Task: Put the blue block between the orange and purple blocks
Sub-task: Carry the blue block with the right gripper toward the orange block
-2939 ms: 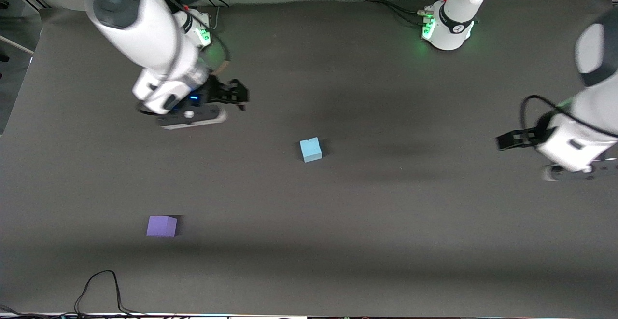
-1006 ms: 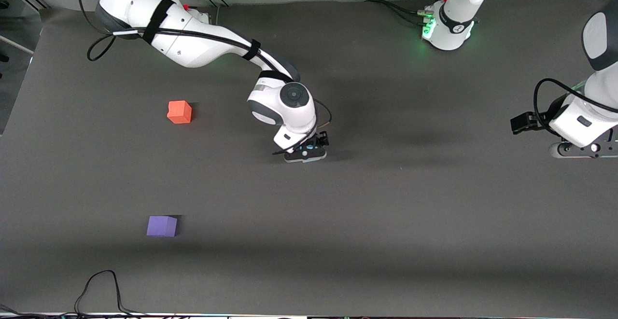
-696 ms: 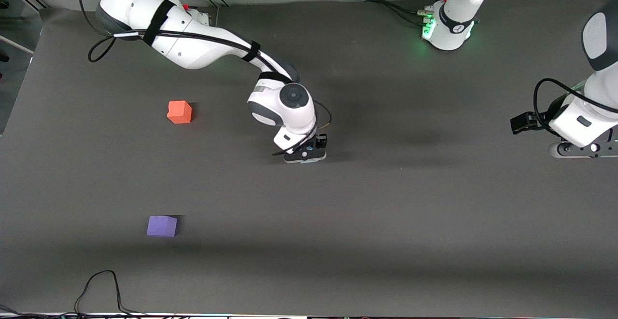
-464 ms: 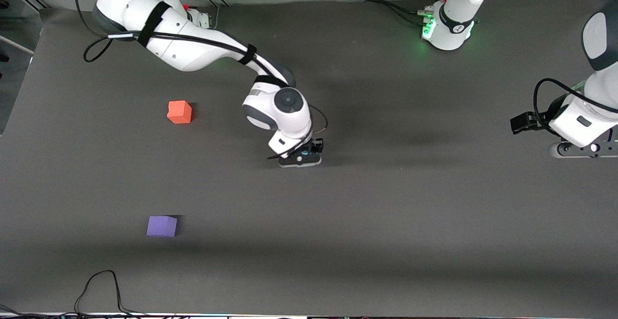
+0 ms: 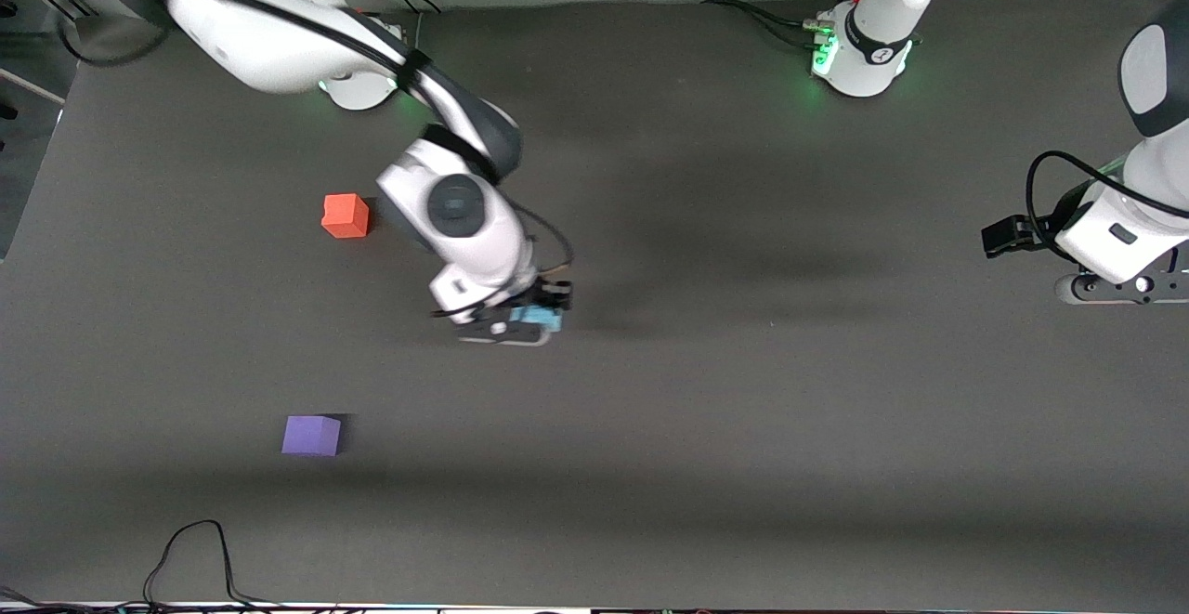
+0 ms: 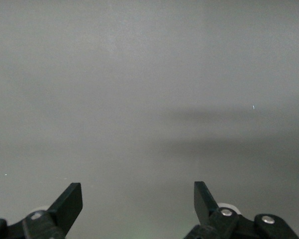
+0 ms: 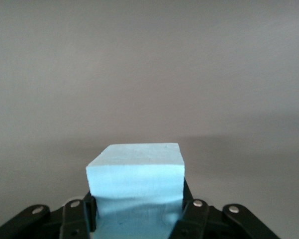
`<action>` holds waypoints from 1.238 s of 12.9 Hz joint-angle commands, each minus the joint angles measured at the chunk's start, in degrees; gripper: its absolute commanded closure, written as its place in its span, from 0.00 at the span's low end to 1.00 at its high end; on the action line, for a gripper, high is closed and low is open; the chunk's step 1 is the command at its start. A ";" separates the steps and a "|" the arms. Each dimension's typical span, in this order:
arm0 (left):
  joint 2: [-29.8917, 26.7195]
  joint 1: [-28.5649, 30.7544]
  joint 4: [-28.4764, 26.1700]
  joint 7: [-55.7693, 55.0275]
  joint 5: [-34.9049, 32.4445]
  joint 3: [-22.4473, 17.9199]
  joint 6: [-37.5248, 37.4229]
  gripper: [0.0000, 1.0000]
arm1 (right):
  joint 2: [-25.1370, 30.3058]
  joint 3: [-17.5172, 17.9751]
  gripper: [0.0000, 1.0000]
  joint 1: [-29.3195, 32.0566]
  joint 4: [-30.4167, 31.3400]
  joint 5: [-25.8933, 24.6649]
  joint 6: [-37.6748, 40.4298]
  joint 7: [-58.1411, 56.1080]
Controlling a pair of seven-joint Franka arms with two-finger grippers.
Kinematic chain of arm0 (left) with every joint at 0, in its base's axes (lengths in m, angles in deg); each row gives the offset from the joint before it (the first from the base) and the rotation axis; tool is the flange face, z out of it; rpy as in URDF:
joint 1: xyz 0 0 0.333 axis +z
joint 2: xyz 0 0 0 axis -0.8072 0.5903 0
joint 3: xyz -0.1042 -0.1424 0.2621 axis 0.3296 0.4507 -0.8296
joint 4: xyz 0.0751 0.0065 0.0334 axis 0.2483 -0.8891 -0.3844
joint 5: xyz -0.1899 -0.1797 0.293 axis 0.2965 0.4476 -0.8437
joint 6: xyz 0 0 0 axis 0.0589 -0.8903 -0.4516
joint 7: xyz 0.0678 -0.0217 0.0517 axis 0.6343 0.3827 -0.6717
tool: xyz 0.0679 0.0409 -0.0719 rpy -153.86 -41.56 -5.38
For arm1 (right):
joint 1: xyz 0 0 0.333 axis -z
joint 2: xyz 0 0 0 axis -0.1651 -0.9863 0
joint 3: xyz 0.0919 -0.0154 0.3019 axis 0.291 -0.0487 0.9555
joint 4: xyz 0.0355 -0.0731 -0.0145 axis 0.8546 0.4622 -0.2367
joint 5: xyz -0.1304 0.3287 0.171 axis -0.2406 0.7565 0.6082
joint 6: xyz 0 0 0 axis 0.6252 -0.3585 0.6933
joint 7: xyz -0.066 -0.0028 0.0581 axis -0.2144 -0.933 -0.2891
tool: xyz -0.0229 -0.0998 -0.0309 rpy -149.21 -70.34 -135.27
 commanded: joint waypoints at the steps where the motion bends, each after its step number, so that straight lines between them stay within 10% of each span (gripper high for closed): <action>1: -0.83 0.62 -0.63 0.19 -0.85 0.34 0.09 0.00 | 12.35 -11.69 0.56 -0.10 10.10 9.88 0.05 -12.92; 6: -1.96 0.62 -0.45 -0.16 -0.85 0.17 0.62 0.00 | 19.41 -27.44 0.55 -0.36 25.21 15.61 -4.67 -28.41; 10: -3.02 0.88 -0.27 0.45 -2.08 -0.10 -0.09 0.00 | 17.85 -31.23 0.55 -0.28 38.94 15.97 -21.54 -34.40; 16: -5.92 0.79 1.66 0.45 -1.91 -0.18 -3.78 0.00 | 13.10 -33.96 0.52 -0.10 41.68 15.97 -28.41 -40.98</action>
